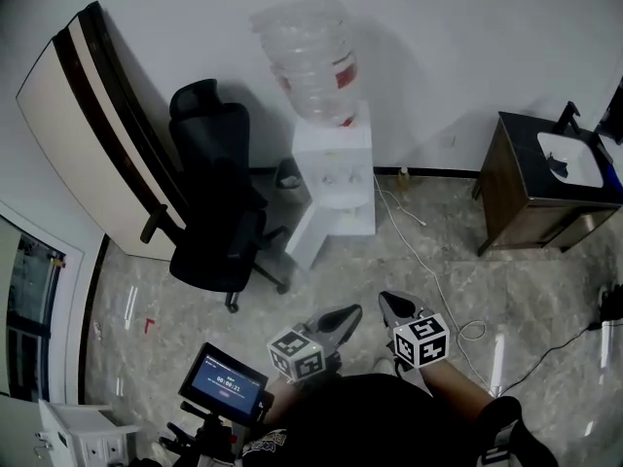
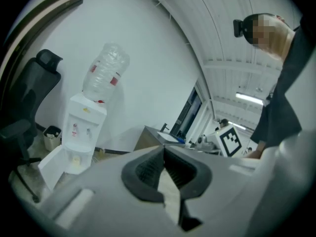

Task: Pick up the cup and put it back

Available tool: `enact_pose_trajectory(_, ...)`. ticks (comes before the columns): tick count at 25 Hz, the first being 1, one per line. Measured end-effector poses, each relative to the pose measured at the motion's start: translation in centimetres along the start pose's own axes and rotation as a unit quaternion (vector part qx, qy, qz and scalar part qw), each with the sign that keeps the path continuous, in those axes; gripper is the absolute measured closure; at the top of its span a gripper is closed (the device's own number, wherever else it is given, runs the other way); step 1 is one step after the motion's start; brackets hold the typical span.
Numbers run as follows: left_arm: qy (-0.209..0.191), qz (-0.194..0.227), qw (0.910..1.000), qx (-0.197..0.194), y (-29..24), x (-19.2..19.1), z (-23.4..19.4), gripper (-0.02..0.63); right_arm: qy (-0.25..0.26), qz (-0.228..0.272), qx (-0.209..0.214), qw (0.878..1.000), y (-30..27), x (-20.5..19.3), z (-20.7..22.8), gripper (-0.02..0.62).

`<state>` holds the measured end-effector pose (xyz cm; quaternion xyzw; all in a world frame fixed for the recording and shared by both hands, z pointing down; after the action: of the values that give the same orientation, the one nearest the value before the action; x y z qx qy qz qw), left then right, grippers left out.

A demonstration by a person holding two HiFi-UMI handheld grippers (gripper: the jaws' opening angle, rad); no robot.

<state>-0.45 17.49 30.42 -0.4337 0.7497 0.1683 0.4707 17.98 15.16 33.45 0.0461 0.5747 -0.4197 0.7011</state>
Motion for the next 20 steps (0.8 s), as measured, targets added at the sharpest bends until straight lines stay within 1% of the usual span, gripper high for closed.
enact_pose_trajectory(3,0.006,0.0,1.0,0.005,1.2,-0.5,0.9,0.603,-0.012,0.004,0.002,1.0,1.0,-0.7,-0.5,0.588)
enact_pose_trajectory(7,0.014,0.011,0.9998,0.009,3.8,-0.7,0.9,0.603,-0.015,0.017,0.003,1.0,1.2,-1.1,-3.0,0.588)
enact_pose_trajectory(10,0.008,0.013,0.9999,0.008,6.1,-0.5,0.6,0.603,-0.016,0.025,-0.001,1.0,0.8,-1.0,-5.4,0.588)
enact_pose_trajectory(14,-0.016,0.026,0.9995,0.007,9.9,0.2,-0.1,0.603,-0.011,0.034,-0.003,0.999,-0.2,-1.0,-9.8,0.588)
enact_pose_trajectory(17,-0.016,0.029,0.9994,0.003,11.8,-0.1,-0.7,0.603,-0.011,0.039,-0.001,0.999,-0.6,-1.4,-12.5,0.588)
enact_pose_trajectory(20,-0.012,0.023,0.9996,-0.006,12.8,-0.6,-0.9,0.603,-0.023,0.039,-0.003,0.999,-0.8,-2.2,-14.0,0.588)
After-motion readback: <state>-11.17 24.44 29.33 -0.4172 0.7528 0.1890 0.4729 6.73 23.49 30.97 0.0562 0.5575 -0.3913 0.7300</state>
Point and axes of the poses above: the fingertips, and each gripper's own axes: y backward along the fingers, z to its right, x out of its top, the point moved 10 cm from there along y, backward along the fingers, and after that the axes turned 1 degree about x, right-handed, at the moved point
